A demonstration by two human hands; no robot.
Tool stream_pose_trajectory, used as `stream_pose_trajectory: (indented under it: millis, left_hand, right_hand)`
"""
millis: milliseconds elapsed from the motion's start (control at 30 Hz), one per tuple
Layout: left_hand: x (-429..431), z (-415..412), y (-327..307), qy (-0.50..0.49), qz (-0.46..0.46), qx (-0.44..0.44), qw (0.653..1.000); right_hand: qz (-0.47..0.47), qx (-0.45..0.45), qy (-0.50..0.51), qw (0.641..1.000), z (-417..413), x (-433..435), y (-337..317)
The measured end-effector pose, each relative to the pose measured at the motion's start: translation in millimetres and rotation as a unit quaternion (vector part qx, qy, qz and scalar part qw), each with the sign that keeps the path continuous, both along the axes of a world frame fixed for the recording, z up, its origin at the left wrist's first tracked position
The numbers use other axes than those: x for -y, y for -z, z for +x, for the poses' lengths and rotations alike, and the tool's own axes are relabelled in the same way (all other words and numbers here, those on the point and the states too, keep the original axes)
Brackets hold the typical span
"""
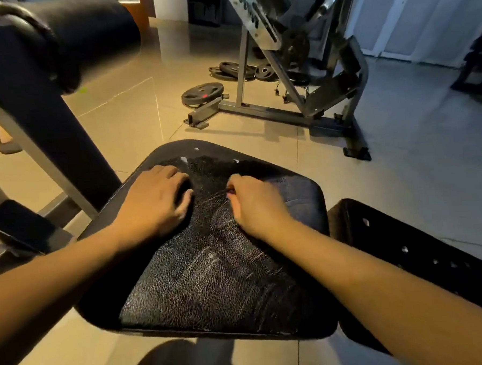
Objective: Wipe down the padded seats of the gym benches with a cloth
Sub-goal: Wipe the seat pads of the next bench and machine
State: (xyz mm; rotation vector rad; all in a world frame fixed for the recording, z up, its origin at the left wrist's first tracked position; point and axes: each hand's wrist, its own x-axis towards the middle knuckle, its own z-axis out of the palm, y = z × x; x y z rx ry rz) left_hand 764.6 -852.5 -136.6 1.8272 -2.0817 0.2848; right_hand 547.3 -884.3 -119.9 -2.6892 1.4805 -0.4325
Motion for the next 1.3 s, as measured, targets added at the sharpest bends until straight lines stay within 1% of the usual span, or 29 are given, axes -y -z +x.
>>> stream_pose_trajectory:
  millis: [67, 100, 133, 167, 233, 300, 367, 400, 433, 467, 533, 567, 600, 633, 667, 733, 800, 833, 867, 900, 967, 1000, 1067, 1100, 1133, 1167, 1233, 1300]
  left_hand:
    - [-0.7, 0.0, 1.0, 0.012, -0.008, 0.000, 1.000]
    - [-0.7, 0.4, 1.2, 0.014, -0.012, 0.002, 1.000]
    - [0.1, 1.4, 2.1, 0.012, -0.013, 0.004, 1.000]
    - [0.9, 1.6, 2.8, 0.006, -0.012, 0.002, 1.000]
    - [0.1, -0.7, 3.4, -0.014, -0.006, -0.009, 1.000]
    - [-0.4, -2.5, 3.2, -0.020, -0.007, -0.011, 1.000]
    - [-1.7, -3.1, 3.5, -0.027, -0.011, -0.018, 0.999]
    - [-1.6, -2.2, 3.6, -0.031, -0.014, -0.022, 0.999]
    - [-1.2, -1.7, 3.2, -0.034, -0.017, -0.025, 0.999]
    - [-1.2, -2.1, 2.4, -0.036, -0.017, -0.025, 0.999]
    - [-1.5, -2.1, 1.6, -0.039, -0.011, -0.025, 0.999]
    - [-0.9, -1.6, 1.6, -0.040, -0.008, -0.026, 0.999]
    - [-1.1, -1.7, 1.8, -0.042, -0.004, -0.025, 0.999]
    - [-1.2, -1.8, 2.2, -0.043, 0.001, -0.025, 0.999]
    - [-1.7, -1.9, 2.8, -0.042, 0.003, -0.024, 0.999]
    - [-2.5, -2.1, 3.4, -0.041, -0.001, -0.026, 0.999]
    - [-2.5, -2.2, 2.6, -0.040, -0.006, -0.024, 0.999]
    - [-2.1, -2.1, 2.7, -0.041, -0.003, -0.021, 0.999]
    - [-1.7, -2.1, 2.7, -0.043, 0.000, -0.017, 0.999]
    - [-0.7, -1.4, 2.2, -0.044, 0.004, -0.013, 0.999]
    - [-0.8, -1.1, 0.1, -0.045, 0.011, -0.015, 0.999]
    - [-1.3, -1.3, -0.9, -0.045, 0.014, -0.017, 0.999]
    - [-2.0, -0.4, -1.7, -0.043, 0.016, -0.014, 0.999]
    - [-2.4, -0.5, -1.6, -0.043, 0.013, -0.016, 0.999]
    - [-3.0, -0.8, -1.6, -0.045, 0.010, -0.021, 0.999]
    - [-3.4, -1.3, -1.9, -0.047, 0.008, -0.027, 0.999]
    - [-4.4, -3.3, -1.0, -0.052, 0.004, -0.029, 0.998]
    - [-3.8, -3.9, 0.2, -0.055, -0.002, -0.026, 0.998]
  right_hand:
    - [0.006, -0.006, -0.139, 0.990, 2.6, -39.2, -1.3]
    - [0.011, 0.003, -0.174, 0.985, -7.2, -44.3, 1.1]
    - [0.012, 0.015, -0.161, 0.987, -20.8, -38.2, 3.5]
    - [0.009, 0.007, -0.110, 0.994, -36.9, -25.0, 4.7]
    - [-0.018, -0.026, 0.046, 0.998, -73.4, 18.5, 7.6]
    - [-0.037, -0.047, 0.192, 0.980, -98.7, 57.0, 6.6]
    - [-0.037, -0.013, 0.255, 0.966, -88.2, 66.8, 5.5]
    - [-0.032, 0.004, 0.254, 0.967, -71.2, 63.5, 5.9]
    - [-0.025, 0.021, 0.227, 0.973, -50.2, 54.4, 5.4]
    - [-0.018, 0.040, 0.175, 0.984, -29.5, 41.2, 3.3]
    - [0.006, 0.027, 0.012, 1.000, -2.5, 4.3, 0.4]
    - [0.018, 0.009, -0.067, 0.998, 1.5, -14.7, 0.8]
    - [0.012, -0.001, -0.122, 0.992, -2.3, -24.8, 2.6]
    - [0.005, 0.006, -0.135, 0.991, -13.5, -21.6, 4.5]
    - [-0.002, 0.009, -0.100, 0.995, -27.9, -10.2, 5.3]
    - [-0.005, 0.000, 0.051, 0.999, -60.3, 27.6, 4.8]
    - [-0.019, -0.014, 0.200, 0.979, -84.7, 58.5, 4.6]
    - [-0.029, -0.024, 0.232, 0.972, -84.0, 62.6, 3.7]
    - [-0.044, -0.023, 0.225, 0.973, -74.3, 58.0, 1.8]
    - [-0.038, -0.015, 0.189, 0.981, -58.7, 48.8, 2.0]
    - [-0.004, 0.001, 0.073, 0.997, -20.9, 13.2, -0.1]
    - [0.002, -0.004, -0.005, 1.000, -5.7, -9.9, -4.7]
    - [-0.015, -0.045, -0.159, 0.986, 9.5, -50.7, -10.0]
    - [-0.019, -0.053, -0.205, 0.977, 6.1, -56.9, -9.4]
    - [-0.007, -0.038, -0.199, 0.979, -2.9, -50.0, -8.9]
    - [0.007, -0.023, -0.149, 0.989, -15.6, -33.5, -7.3]
    - [0.010, -0.021, 0.006, 1.000, -54.0, 12.3, -5.1]
    - [-0.021, -0.045, 0.171, 0.984, -96.9, 53.2, -1.9]
